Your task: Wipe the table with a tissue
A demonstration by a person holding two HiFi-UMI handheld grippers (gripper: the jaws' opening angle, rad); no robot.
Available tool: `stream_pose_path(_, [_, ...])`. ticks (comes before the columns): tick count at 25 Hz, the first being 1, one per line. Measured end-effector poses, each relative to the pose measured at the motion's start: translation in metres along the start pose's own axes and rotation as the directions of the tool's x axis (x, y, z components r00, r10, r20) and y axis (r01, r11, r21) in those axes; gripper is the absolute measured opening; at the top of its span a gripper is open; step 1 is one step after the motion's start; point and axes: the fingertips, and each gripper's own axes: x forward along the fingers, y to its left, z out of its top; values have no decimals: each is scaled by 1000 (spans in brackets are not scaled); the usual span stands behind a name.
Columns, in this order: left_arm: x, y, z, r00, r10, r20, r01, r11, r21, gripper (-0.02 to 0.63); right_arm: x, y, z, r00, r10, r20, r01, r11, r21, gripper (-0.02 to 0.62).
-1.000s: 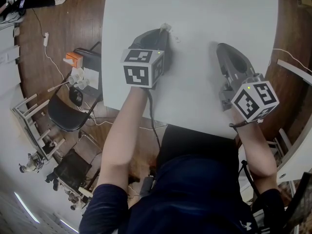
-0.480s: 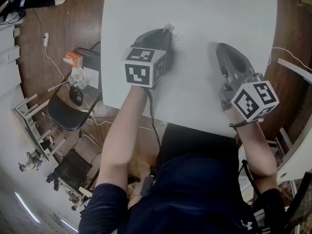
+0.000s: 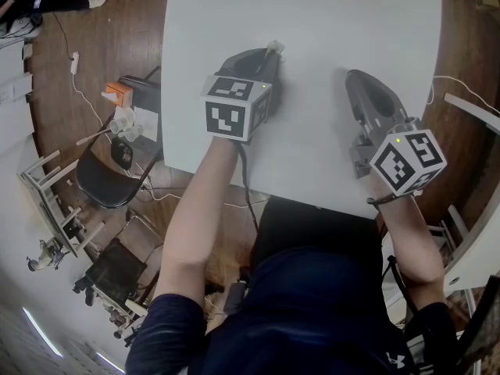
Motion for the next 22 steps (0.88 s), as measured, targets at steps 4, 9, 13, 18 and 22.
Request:
stream_pose_path(4, [0, -4, -1, 1000, -3, -3, 3, 1000, 3, 34, -3, -2, -3, 1000, -2, -2, 2, 1000, 7, 11])
stream_pose_path(9, [-1, -14, -2, 1000, -10, -3, 10, 1000, 6, 34, -10, -3, -5, 1000, -3, 0, 3, 1000, 12, 11])
stream_pose_path(13, [-1, -19, -4, 1000, -17, -6, 17, 1000, 10, 34, -14, -4, -7, 1000, -3, 6, 3, 1000, 13, 11])
stream_pose_path(18, [-1, -27, -8, 1000, -26, -14, 26, 999, 19, 34, -21, -3, -11, 1000, -5, 7, 5, 1000, 18, 11])
stream_pose_path(22, [-1, -36, -12, 999, -27, -20, 28, 999, 24, 34, -30, -6, -14, 1000, -10, 14, 10, 1000, 24, 11])
